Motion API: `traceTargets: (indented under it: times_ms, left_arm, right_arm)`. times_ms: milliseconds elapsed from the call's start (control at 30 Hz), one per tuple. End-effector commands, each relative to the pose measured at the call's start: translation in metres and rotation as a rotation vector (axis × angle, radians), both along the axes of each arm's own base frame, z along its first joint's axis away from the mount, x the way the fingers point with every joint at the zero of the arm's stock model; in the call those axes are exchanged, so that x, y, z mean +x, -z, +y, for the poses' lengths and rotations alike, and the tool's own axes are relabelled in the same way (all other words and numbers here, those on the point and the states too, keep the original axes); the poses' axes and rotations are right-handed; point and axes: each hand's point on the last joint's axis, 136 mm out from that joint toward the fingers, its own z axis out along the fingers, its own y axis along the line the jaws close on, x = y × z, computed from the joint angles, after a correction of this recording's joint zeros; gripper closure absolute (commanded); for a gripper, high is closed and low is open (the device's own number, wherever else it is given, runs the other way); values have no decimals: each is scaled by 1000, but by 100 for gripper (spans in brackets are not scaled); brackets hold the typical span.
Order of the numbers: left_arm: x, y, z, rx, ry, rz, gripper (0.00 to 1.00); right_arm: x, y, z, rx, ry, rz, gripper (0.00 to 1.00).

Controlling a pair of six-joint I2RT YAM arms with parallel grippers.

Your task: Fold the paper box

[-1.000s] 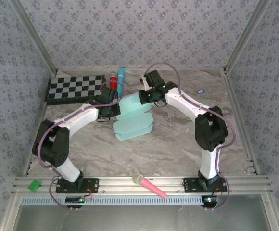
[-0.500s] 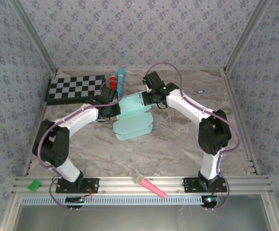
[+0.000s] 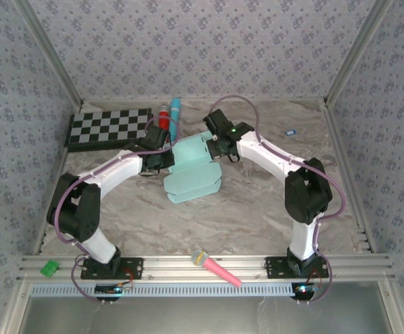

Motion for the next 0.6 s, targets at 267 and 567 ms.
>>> traceTargets:
  times_ms: [267, 567]
  left_arm:
    - [5, -22, -3, -29, -4, -53, 100]
    - [4, -22, -4, -33, -1, -52, 100]
  right_arm:
    - [-8, 21, -6, -2, 23, 61, 99]
    - [-7, 19, 2, 118, 28, 81, 97]
